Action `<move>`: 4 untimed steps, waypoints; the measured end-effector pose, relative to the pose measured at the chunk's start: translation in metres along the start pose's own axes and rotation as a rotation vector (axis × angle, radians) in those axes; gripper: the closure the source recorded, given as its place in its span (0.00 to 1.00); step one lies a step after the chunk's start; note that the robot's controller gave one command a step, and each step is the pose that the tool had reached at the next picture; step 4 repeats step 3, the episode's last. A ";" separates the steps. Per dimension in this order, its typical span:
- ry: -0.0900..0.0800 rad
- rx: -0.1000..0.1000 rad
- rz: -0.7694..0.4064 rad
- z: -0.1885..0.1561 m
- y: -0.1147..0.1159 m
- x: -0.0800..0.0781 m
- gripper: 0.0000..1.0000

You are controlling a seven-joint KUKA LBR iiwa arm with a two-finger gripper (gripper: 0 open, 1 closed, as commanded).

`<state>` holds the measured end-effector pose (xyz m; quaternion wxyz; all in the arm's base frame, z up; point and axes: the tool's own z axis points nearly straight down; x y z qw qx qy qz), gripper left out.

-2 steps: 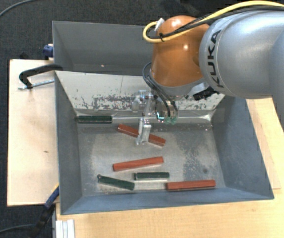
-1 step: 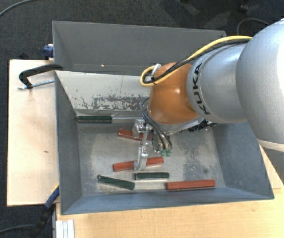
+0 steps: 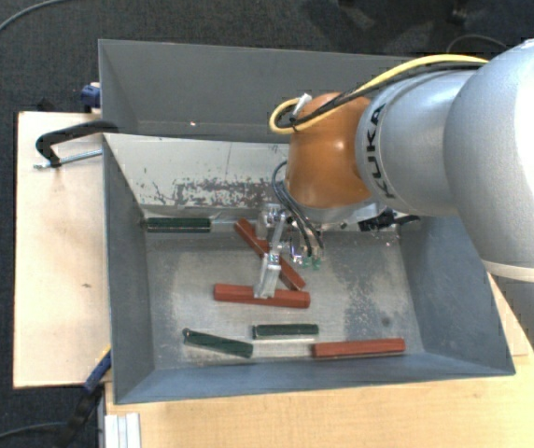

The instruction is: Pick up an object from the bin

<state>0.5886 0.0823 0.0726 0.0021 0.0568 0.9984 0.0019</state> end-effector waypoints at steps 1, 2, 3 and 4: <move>-0.002 0.000 0.068 0.000 -0.020 0.017 0.00; -0.003 0.000 0.069 0.000 -0.020 0.017 1.00; -0.009 0.000 0.112 -0.174 -0.025 0.034 1.00; -0.009 0.000 0.112 -0.174 -0.025 0.034 1.00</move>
Offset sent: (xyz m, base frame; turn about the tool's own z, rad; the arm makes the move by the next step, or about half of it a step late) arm -0.0218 -0.0194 -0.0026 0.0698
